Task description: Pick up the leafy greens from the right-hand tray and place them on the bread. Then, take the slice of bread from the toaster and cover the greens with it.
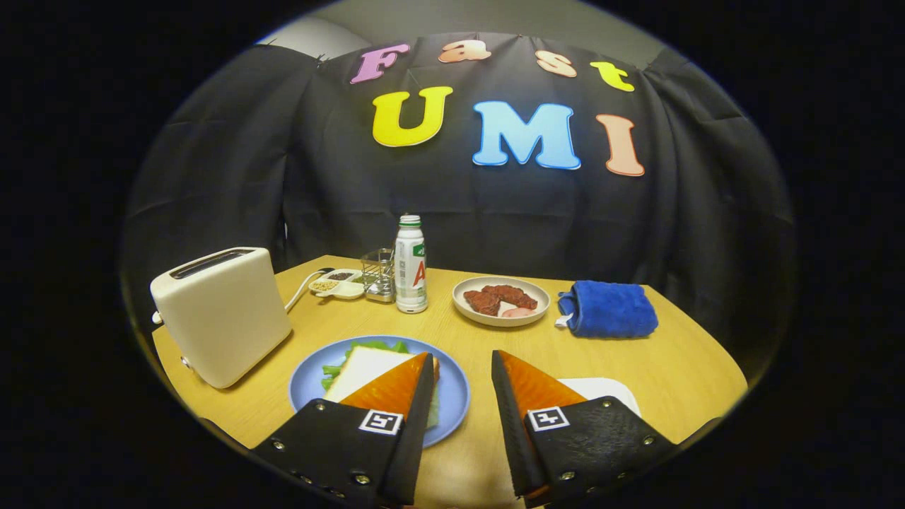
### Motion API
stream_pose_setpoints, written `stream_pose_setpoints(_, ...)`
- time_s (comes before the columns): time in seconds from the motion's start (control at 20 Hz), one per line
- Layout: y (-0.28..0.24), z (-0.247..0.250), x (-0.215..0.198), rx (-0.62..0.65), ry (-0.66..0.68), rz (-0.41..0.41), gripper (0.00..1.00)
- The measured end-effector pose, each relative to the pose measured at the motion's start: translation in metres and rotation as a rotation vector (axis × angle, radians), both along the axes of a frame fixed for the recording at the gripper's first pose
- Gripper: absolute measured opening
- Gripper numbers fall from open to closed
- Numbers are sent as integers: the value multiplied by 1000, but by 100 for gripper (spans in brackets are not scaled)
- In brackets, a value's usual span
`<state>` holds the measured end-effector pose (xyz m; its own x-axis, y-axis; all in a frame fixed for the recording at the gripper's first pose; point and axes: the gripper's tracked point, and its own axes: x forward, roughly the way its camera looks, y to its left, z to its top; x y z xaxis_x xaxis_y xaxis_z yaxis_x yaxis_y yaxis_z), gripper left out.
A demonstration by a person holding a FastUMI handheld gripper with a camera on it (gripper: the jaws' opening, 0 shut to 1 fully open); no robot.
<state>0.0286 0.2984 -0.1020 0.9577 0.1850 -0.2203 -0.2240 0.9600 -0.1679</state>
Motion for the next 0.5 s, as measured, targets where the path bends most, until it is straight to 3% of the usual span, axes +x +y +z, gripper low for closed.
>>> stream_pose_setpoints(0.3,-75,41,-8,18,-140,-37,50)
stream_pose_setpoints(0.5,-111,47,-7,8,-157,-47,50)
